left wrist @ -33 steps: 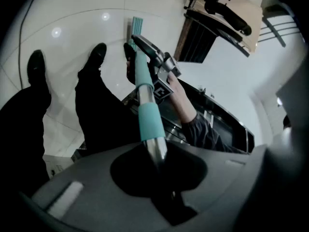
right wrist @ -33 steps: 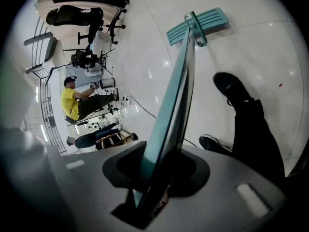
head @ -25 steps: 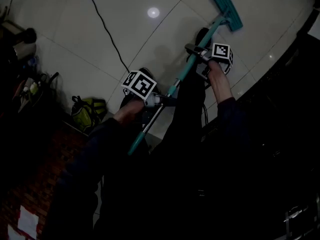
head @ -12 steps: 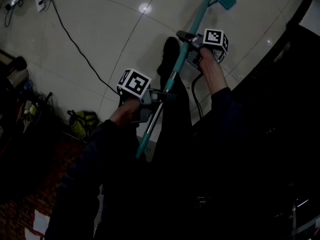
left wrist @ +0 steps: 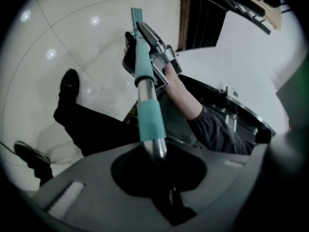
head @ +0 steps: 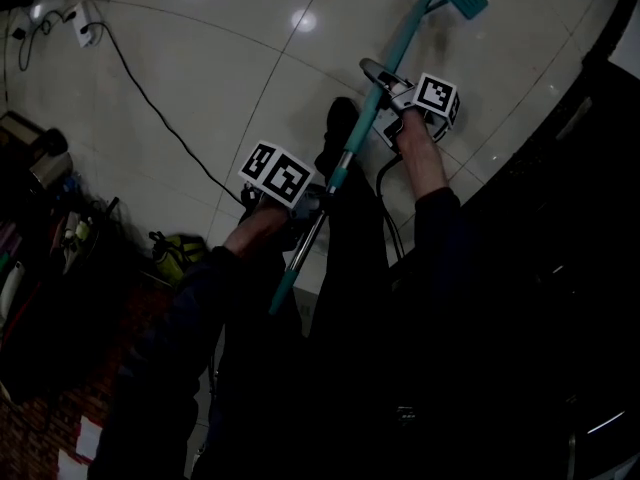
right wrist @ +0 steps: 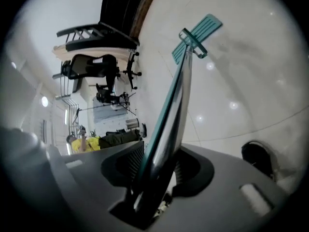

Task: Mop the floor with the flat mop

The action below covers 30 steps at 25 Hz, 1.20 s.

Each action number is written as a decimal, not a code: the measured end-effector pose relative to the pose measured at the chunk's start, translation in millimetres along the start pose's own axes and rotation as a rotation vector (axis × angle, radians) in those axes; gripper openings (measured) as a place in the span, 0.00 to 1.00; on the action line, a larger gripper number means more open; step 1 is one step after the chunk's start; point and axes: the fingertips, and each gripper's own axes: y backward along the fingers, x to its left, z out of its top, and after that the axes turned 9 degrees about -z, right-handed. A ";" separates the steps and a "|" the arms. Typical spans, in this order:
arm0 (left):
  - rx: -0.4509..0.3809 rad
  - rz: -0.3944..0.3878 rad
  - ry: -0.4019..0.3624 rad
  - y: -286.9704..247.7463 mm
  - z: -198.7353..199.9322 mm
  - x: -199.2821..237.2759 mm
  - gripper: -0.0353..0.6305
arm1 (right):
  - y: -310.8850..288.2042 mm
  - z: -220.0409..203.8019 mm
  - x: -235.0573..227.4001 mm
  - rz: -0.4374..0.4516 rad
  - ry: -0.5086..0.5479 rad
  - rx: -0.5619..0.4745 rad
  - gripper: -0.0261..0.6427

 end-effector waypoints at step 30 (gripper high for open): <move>0.111 0.007 0.027 148.9 -371.9 127.1 0.16 | -31.2 -432.1 -52.7 -0.135 -0.083 0.248 0.25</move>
